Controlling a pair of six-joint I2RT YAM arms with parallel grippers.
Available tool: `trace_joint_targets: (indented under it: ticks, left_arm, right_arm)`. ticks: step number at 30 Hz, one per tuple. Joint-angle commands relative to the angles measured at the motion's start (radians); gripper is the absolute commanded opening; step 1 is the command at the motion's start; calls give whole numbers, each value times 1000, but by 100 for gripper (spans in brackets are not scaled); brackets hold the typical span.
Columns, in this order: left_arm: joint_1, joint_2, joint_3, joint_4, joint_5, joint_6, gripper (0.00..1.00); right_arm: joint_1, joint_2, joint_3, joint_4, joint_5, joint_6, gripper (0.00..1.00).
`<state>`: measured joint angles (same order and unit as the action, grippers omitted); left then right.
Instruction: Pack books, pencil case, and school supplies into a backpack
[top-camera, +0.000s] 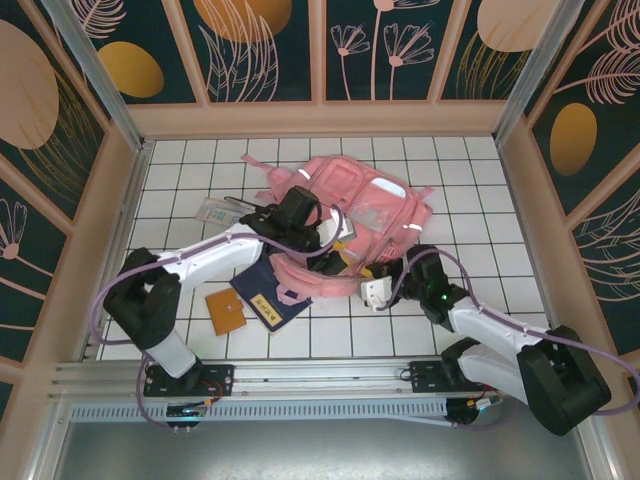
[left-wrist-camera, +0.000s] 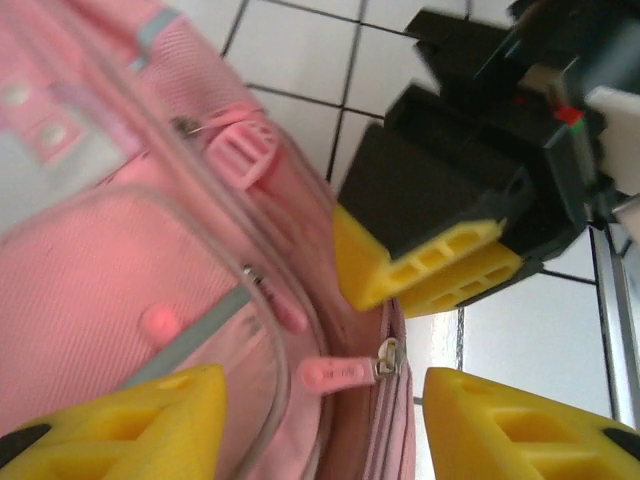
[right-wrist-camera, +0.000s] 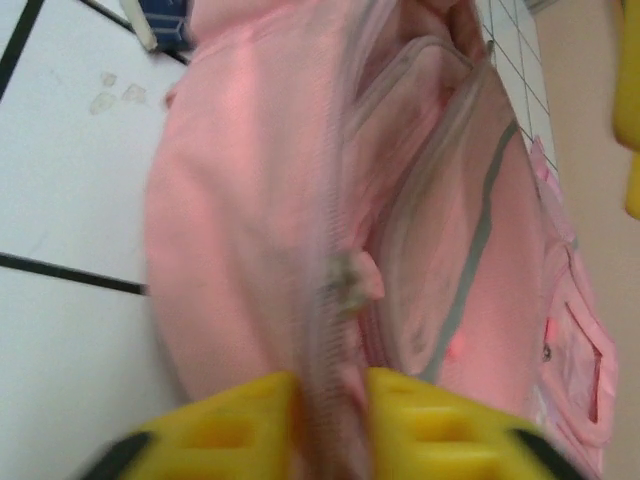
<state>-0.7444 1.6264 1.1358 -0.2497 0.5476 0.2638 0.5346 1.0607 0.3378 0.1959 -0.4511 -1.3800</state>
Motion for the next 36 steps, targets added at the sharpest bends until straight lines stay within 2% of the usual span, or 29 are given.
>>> trace_joint_targets:
  ticks: [1, 2, 5, 7, 10, 12, 13, 14, 18, 21, 25, 29, 36]
  left_arm:
    - [24, -104, -25, 2, -237, -420, 59]
    - [25, -114, -8, -54, -327, -504, 58]
    - [24, -129, 19, -216, -472, -785, 57]
    - [24, -146, -33, -258, -461, -993, 54]
    - [23, -194, -217, -161, -341, -1275, 49]
    - [23, -229, -323, -87, -287, -1413, 46]
    - [22, -248, -354, -77, -298, -1450, 46]
    - [22, -261, -370, -80, -314, -1463, 46]
    - [22, -246, -360, -115, -362, -1443, 50]
    - [23, -216, -368, -37, -320, -1449, 51]
    - [22, -172, -352, -7, -296, -1419, 50]
    - [22, -152, -348, -14, -301, -1384, 49]
    - [23, -158, -397, 39, -303, -1405, 49]
  right_arm:
    - [46, 53, 256, -350, -77, 91, 59]
    - [53, 60, 307, -436, -110, 117, 62]
    - [26, 136, 513, -771, -225, 203, 63]
    - [18, 172, 557, -797, -238, 308, 65]
    - [-26, 247, 598, -735, -315, 543, 66]
    - [-35, 317, 653, -726, -365, 720, 58]
    - [-33, 360, 687, -733, -369, 814, 50]
    - [-24, 388, 709, -726, -329, 947, 46]
    - [34, 413, 719, -720, -26, 1426, 43]
    - [44, 460, 780, -866, 31, 1594, 42]
    - [88, 489, 782, -938, 8, 1588, 42]
    - [70, 565, 775, -996, -8, 1517, 44]
    - [85, 655, 791, -950, -64, 1445, 43]
